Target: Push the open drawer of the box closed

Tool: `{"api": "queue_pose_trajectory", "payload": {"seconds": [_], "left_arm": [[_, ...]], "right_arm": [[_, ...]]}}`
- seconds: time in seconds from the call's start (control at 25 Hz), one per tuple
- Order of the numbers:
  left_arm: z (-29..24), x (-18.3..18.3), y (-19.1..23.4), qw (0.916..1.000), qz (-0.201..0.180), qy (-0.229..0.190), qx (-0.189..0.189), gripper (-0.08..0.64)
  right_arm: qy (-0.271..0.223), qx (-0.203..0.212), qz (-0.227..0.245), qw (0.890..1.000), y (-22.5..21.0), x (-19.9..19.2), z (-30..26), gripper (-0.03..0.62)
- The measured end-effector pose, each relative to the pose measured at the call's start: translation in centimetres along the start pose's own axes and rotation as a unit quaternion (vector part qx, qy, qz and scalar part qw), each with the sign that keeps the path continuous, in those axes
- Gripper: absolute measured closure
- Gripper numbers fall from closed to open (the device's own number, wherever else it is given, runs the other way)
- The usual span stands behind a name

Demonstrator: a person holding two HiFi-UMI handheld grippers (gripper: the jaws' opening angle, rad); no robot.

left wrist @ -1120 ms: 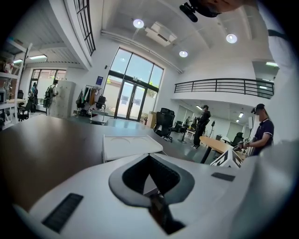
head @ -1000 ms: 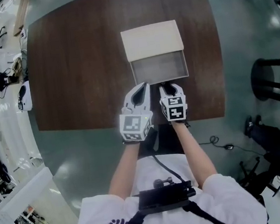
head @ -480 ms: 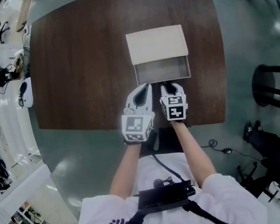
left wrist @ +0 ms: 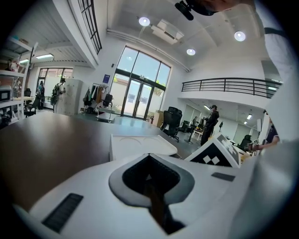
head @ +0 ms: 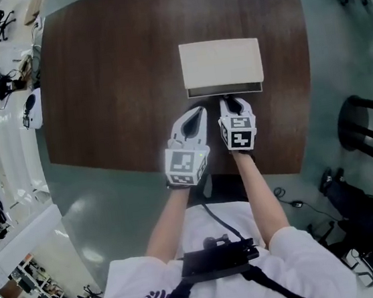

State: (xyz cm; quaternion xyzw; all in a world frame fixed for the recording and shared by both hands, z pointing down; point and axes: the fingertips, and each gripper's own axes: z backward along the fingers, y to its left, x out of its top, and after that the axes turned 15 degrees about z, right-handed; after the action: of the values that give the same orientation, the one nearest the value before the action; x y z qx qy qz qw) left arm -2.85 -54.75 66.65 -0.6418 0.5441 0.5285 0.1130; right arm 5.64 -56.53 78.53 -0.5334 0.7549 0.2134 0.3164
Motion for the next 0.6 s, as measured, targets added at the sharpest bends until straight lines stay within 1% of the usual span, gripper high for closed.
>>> {"api": "queue_pose_trajectory", "payload": {"seconds": [0.32,0.6], "left_arm": [[-1.0,0.5,2.3,0.9997,0.018,-0.006,0.013,0.550],[-0.8,0.7,3.0,0.9998,0.019,-0.006,0.010,0.551]], "right_arm": [[-0.004,0.002,0.002,1.000,-0.8,1.6,-1.9,0.515],[-0.006,-0.001,0.010,1.000,-0.6,2.0,-2.3,0.515]]}}
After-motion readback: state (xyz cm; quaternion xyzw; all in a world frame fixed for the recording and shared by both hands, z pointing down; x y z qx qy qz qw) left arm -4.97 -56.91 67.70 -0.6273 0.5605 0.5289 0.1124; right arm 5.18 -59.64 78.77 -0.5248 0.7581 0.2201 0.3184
